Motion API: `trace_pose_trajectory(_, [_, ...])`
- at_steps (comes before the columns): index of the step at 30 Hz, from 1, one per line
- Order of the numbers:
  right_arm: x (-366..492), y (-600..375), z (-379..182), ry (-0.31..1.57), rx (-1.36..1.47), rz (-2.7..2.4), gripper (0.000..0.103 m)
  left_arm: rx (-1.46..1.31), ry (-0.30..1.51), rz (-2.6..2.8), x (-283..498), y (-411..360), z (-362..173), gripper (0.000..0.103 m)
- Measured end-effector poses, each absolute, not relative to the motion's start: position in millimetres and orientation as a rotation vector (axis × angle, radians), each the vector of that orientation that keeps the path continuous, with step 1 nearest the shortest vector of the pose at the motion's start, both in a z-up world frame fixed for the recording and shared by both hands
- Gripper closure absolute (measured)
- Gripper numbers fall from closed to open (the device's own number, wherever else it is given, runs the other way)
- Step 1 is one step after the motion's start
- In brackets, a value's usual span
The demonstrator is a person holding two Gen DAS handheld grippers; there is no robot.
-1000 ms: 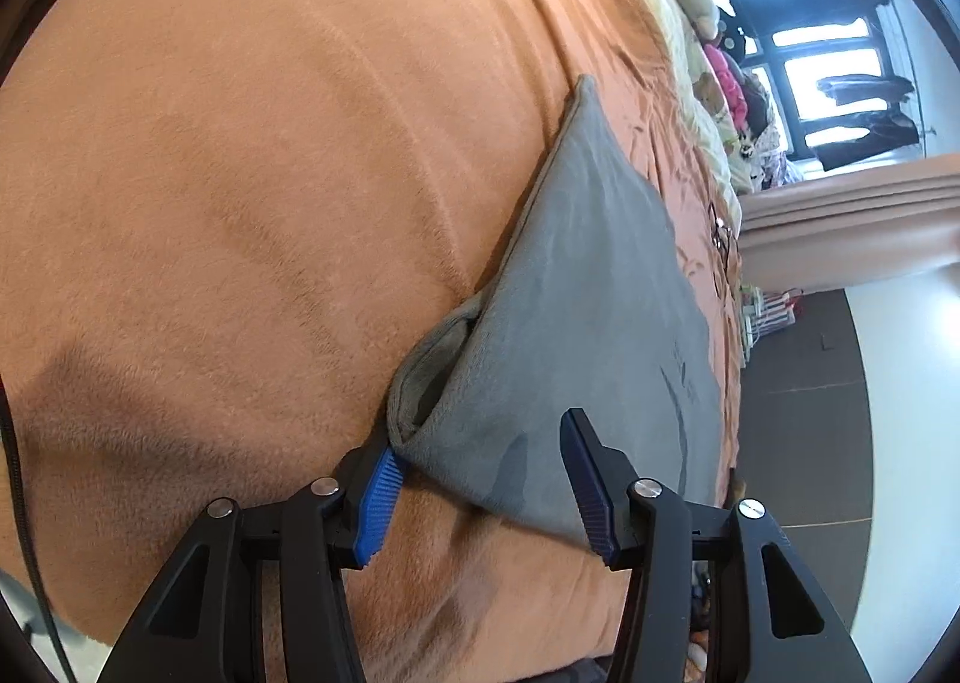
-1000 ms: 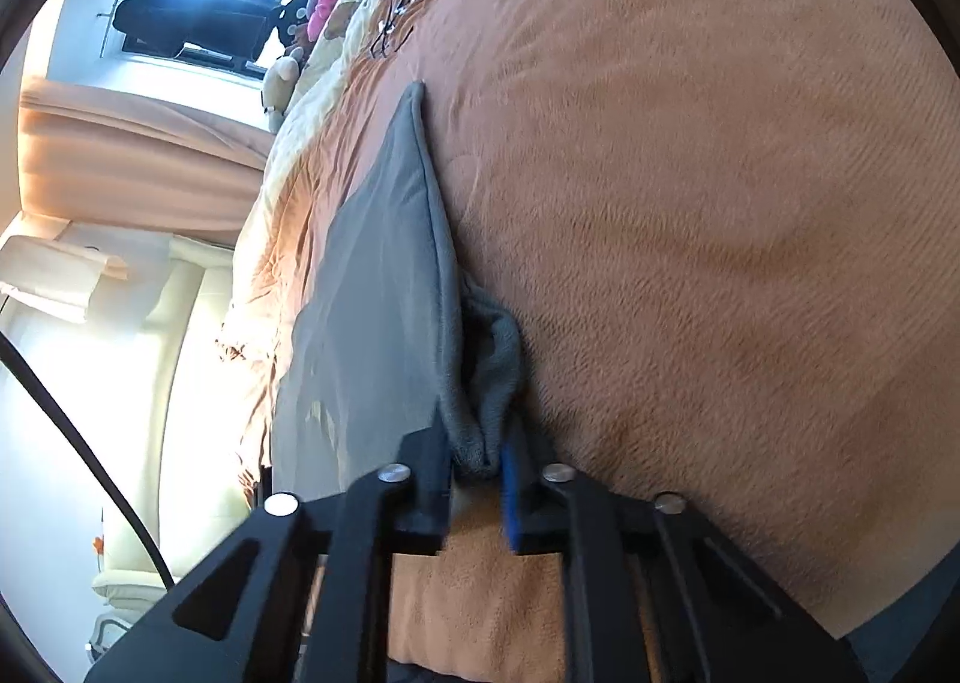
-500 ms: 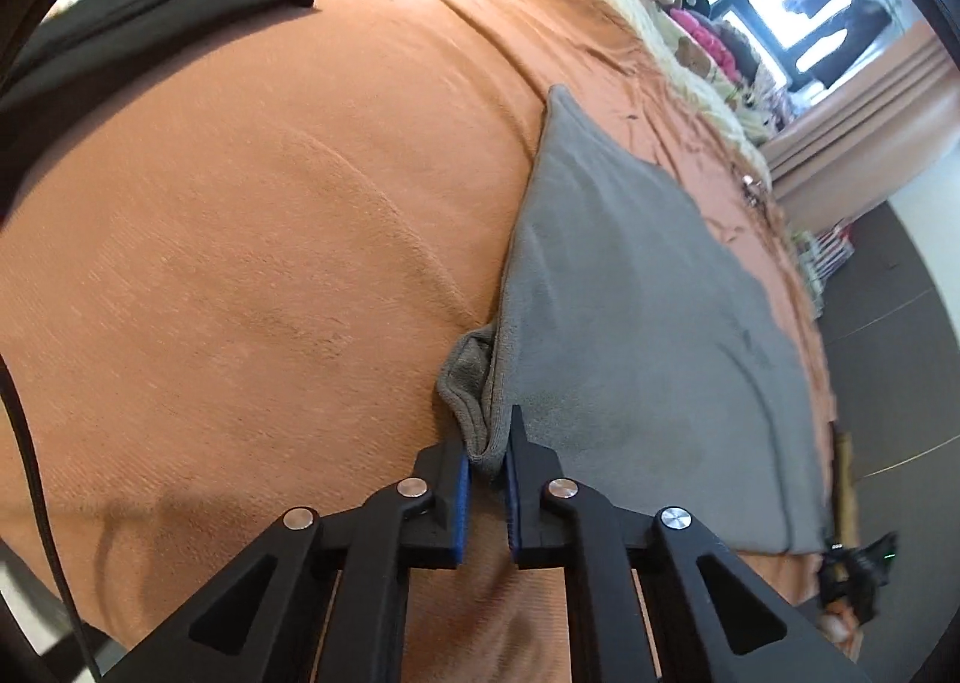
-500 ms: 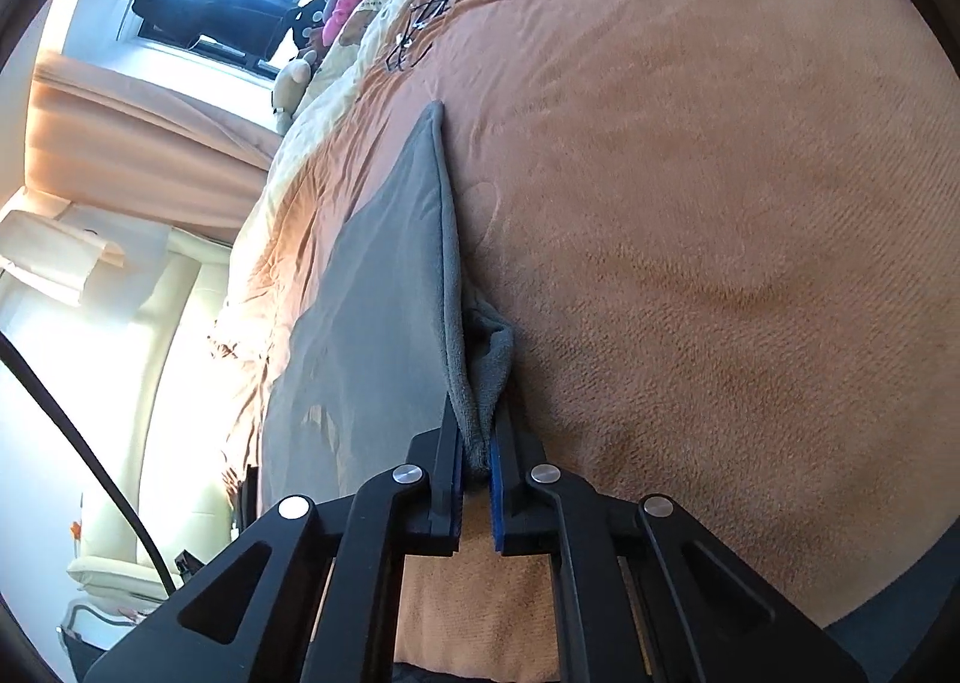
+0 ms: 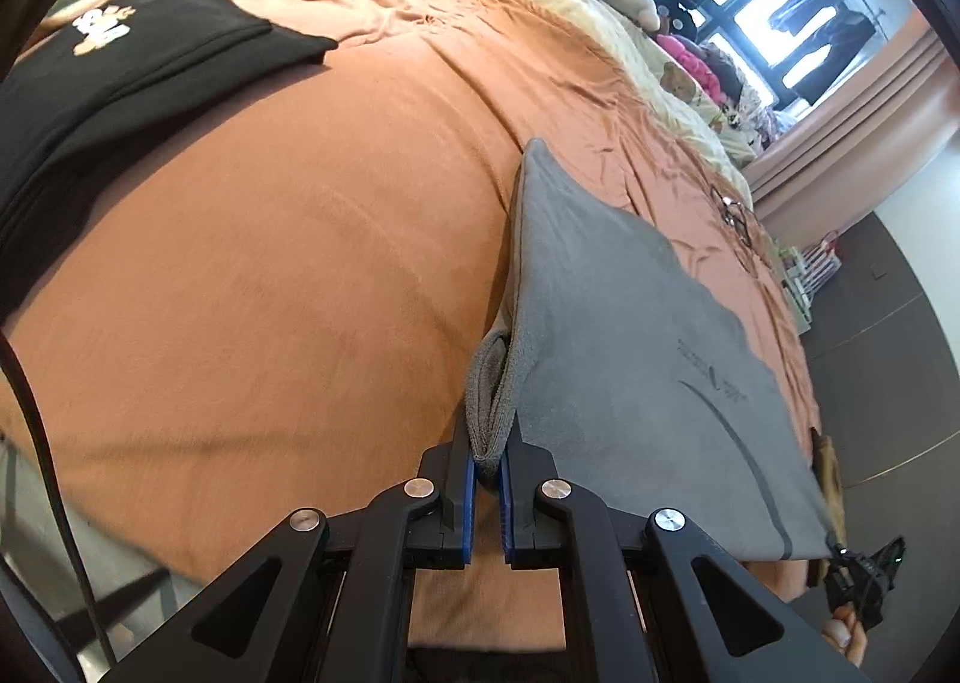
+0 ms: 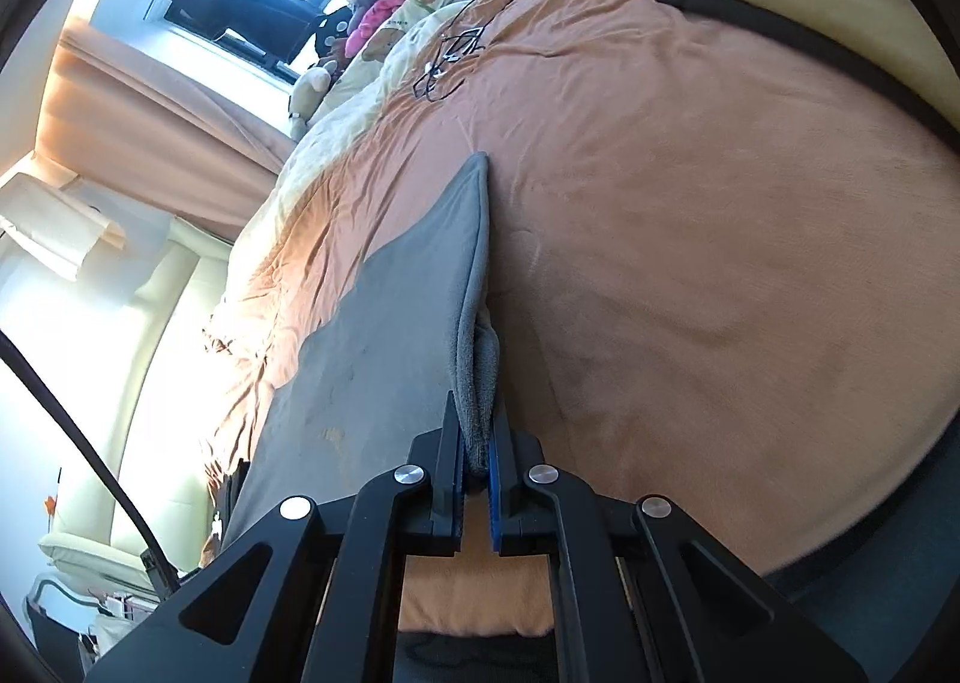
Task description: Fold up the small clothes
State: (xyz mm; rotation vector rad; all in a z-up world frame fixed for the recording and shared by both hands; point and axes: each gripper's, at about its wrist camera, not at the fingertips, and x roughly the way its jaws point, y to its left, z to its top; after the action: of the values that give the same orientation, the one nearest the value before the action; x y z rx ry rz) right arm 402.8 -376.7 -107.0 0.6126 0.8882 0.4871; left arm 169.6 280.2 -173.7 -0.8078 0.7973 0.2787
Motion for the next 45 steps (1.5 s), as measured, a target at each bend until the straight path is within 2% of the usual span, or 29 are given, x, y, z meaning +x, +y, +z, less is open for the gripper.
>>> trace_pose_trajectory(11, [386,-390,-108,0.974,0.529,0.445,0.098,-0.875,0.807,0.231,145,266,-188,0.097])
trace_pose_trajectory(15, [380,-392,-90,0.948,0.487,0.394,0.097,-0.867,0.812,0.216,150,267,-188,0.097])
trace_pose_trajectory(16, [378,-394,-82,0.936,0.480,0.390,0.093,-0.866,0.814,0.212,150,267,-188,0.097])
trace_pose_trajectory(17, [372,-394,-78,0.929,0.473,0.390,0.080,-0.865,0.815,0.207,151,266,-189,0.097])
trace_pose_trajectory(18, [368,-394,-72,0.921,0.463,0.387,0.072,-0.867,0.814,0.200,151,266,-190,0.097])
trace_pose_trajectory(19, [364,-392,-66,0.912,0.454,0.389,0.057,-0.871,0.814,0.194,152,266,-191,0.097])
trace_pose_trajectory(20, [359,-387,-57,0.896,0.441,0.397,0.052,-0.881,0.814,0.187,152,267,-195,0.097])
trace_pose_trajectory(27, [344,-325,-30,0.896,0.289,0.497,0.052,-0.948,0.838,0.148,150,273,-217,0.092])
trace_pose_trajectory(29, [343,-308,-25,0.901,0.294,0.535,0.052,-0.964,0.846,0.142,152,276,-221,0.081])
trace_pose_trajectory(31, [341,-290,-19,0.910,0.286,0.569,0.052,-0.972,0.845,0.131,154,277,-224,0.064])
trace_pose_trajectory(33, [340,-276,-16,0.917,0.266,0.594,0.052,-0.956,0.843,0.132,155,277,-225,0.060])
trace_pose_trajectory(41, [349,-209,-26,0.984,0.153,0.670,0.053,-0.972,0.844,0.106,169,286,-235,0.061])
trace_pose_trajectory(42, [350,-199,-30,0.994,0.125,0.673,0.054,-0.967,0.844,0.106,170,286,-235,0.066])
trace_pose_trajectory(43, [354,-191,-31,1.001,0.102,0.674,0.058,-0.955,0.850,0.107,171,285,-235,0.075])
trace_pose_trajectory(45, [356,-173,-38,1.025,0.057,0.681,0.067,-0.942,0.866,0.092,173,283,-237,0.086])
